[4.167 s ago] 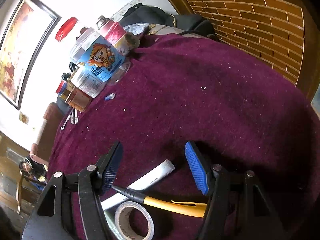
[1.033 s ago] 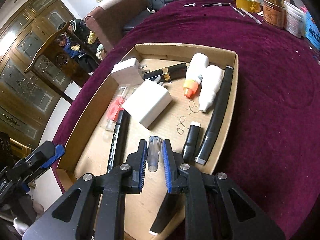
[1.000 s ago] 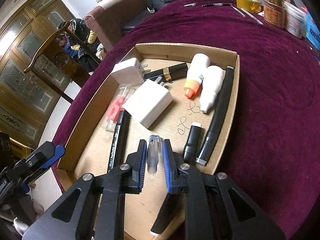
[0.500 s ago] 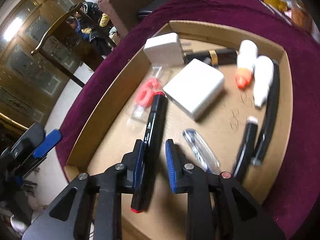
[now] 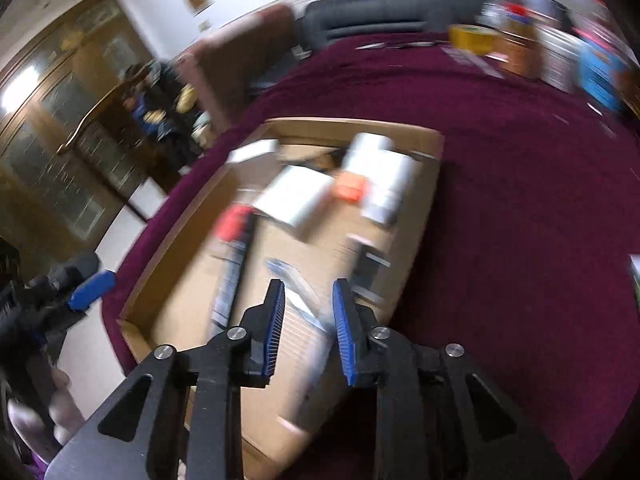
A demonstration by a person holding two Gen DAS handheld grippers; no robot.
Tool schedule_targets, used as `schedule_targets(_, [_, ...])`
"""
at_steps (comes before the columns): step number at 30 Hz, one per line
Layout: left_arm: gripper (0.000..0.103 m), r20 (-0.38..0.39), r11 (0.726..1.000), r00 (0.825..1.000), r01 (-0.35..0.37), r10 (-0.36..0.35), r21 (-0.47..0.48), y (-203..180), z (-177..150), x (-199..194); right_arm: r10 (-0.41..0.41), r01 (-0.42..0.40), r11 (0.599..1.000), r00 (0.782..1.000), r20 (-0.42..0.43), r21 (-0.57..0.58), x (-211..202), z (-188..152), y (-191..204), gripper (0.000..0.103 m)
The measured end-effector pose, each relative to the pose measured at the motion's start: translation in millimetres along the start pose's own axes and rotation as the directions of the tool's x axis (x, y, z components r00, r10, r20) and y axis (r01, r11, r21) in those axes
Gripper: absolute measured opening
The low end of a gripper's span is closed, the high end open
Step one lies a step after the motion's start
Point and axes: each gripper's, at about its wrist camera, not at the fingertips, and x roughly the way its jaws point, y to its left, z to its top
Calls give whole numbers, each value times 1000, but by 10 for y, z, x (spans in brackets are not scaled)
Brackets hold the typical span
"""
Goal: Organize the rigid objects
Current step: 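Raise both open tools and move back over the table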
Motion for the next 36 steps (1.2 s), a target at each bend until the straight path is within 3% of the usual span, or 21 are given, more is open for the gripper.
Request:
schedule_targets(5, [61, -105, 991, 994, 52, -39, 122, -550, -298, 182, 9, -29, 964, 997, 78, 264, -426, -227, -876, 24])
schedule_targets(7, [61, -145, 978, 988, 80, -53, 192, -805, -474, 220, -22, -14, 949, 994, 111, 313, -601, -283, -1136, 24])
schedule_targets(9, [61, -188, 966, 980, 106, -61, 237, -1007, -620, 280, -106, 36, 924, 981, 163, 381, -960, -384, -1558, 24])
schedule_targets(12, [61, -257, 947, 965, 135, -59, 292, -1280, -829, 388, -154, 65, 906, 971, 182, 418, -1158, -441, -1811, 24])
schedule_targets(18, [61, -287, 929, 957, 141, -39, 341, -1566, -1020, 409, -335, 220, 856, 926, 177, 469, -1646, -432, -2405, 24])
schedule_targets(22, [61, -297, 925, 954, 140, -31, 354, -1651, -1078, 400, -412, 303, 815, 902, 127, 494, -1590, -321, -2717, 24])
schedule_targets(27, [61, -297, 921, 955, 129, -15, 367, -1676, -1145, 358, -459, 382, 797, 886, 59, 468, -1322, -229, -2883, 24])
schedule_targets(31, [61, -295, 917, 956, 121, -4, 380, -1700, -1180, 342, -443, 396, 822, 896, 23, 410, -1052, -216, -2753, 28])
schedule_targets(34, [61, -309, 919, 951, 115, 8, 378, -1716, -1202, 406, -322, 293, 896, 946, 33, 333, -941, -265, -2500, 27])
schedule_targets(36, [61, -325, 920, 946, 120, 9, 373, -1744, -1232, 466, -200, 186, 947, 980, 26, 262, -867, -330, -2284, 28])
